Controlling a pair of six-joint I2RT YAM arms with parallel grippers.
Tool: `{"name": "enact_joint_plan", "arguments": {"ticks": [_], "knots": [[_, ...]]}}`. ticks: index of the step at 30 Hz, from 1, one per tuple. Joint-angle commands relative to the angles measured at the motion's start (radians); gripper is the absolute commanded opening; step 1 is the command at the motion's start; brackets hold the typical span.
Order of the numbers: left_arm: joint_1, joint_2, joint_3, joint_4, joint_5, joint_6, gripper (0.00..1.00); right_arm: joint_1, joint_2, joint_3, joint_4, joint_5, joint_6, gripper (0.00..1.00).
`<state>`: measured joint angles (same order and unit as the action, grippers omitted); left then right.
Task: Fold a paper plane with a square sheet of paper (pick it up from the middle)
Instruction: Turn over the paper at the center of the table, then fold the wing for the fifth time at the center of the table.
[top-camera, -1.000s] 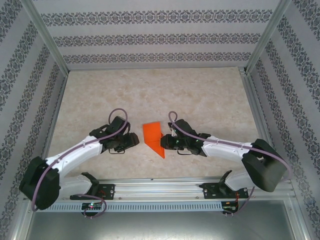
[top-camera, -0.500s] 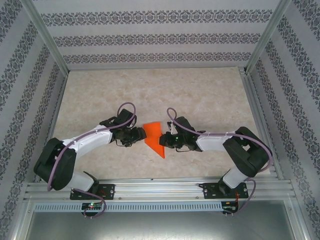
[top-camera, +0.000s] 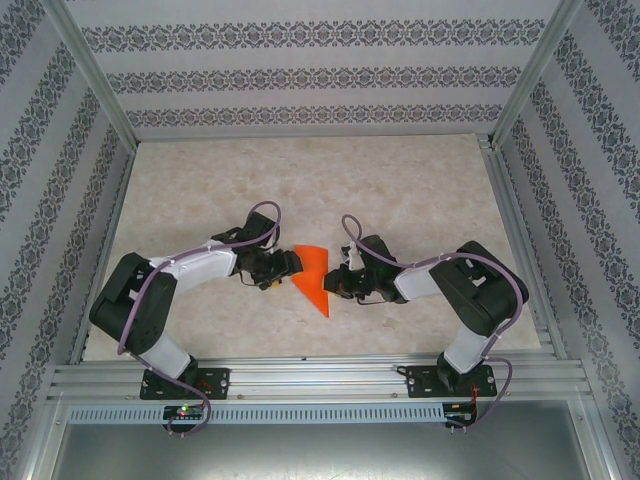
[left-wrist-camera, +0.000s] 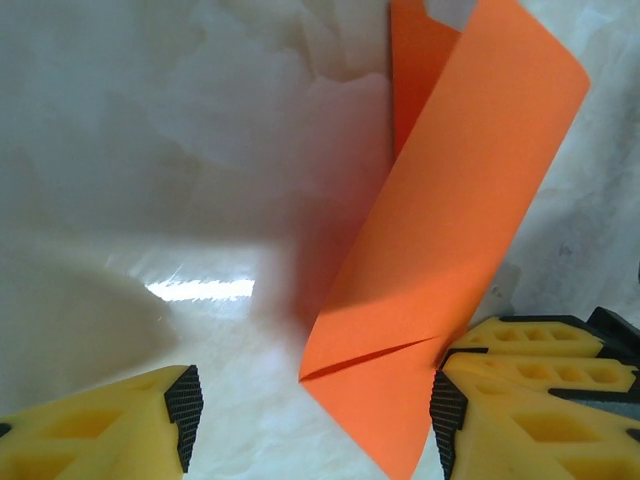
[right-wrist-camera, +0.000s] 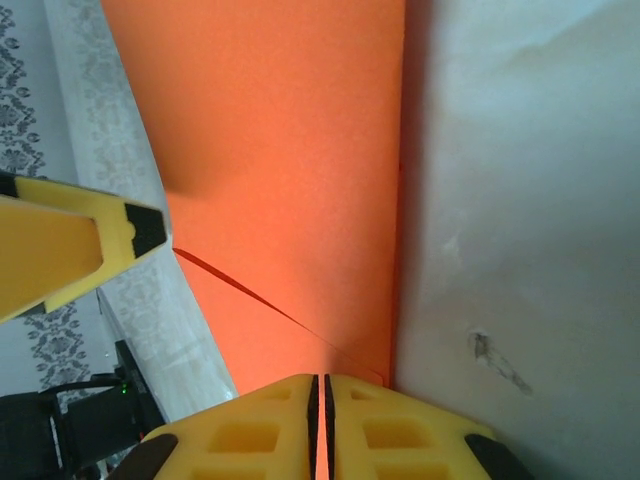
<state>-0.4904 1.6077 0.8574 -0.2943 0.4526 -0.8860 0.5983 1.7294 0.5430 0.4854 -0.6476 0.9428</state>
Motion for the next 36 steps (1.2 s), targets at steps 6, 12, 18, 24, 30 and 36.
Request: {"name": "enact_joint_plan", "arguments": {"ticks": [6,12,18,24,30,36], "knots": [[0.031,0.092,0.061,0.11,0.113,0.019,0.63,0.012,0.082,-0.037,0.018,0.034,-0.016,0.14],[0.046,0.127,0.077,0.128,0.147,0.029,0.6,0.011,0.083,-0.035,0.018,0.026,-0.013,0.14],[0.061,0.161,0.098,0.144,0.191,0.038,0.57,0.007,0.089,-0.037,0.008,0.028,-0.022,0.15],[0.073,0.193,0.114,0.154,0.234,0.05,0.48,0.004,0.098,-0.037,0.013,0.025,-0.021,0.16],[0.081,0.141,0.068,0.183,0.199,0.035,0.16,0.003,0.084,-0.031,0.008,0.023,-0.015,0.18],[0.081,0.087,0.024,0.215,0.183,-0.011,0.03,0.004,-0.036,0.001,-0.086,0.05,-0.021,0.22]]}}
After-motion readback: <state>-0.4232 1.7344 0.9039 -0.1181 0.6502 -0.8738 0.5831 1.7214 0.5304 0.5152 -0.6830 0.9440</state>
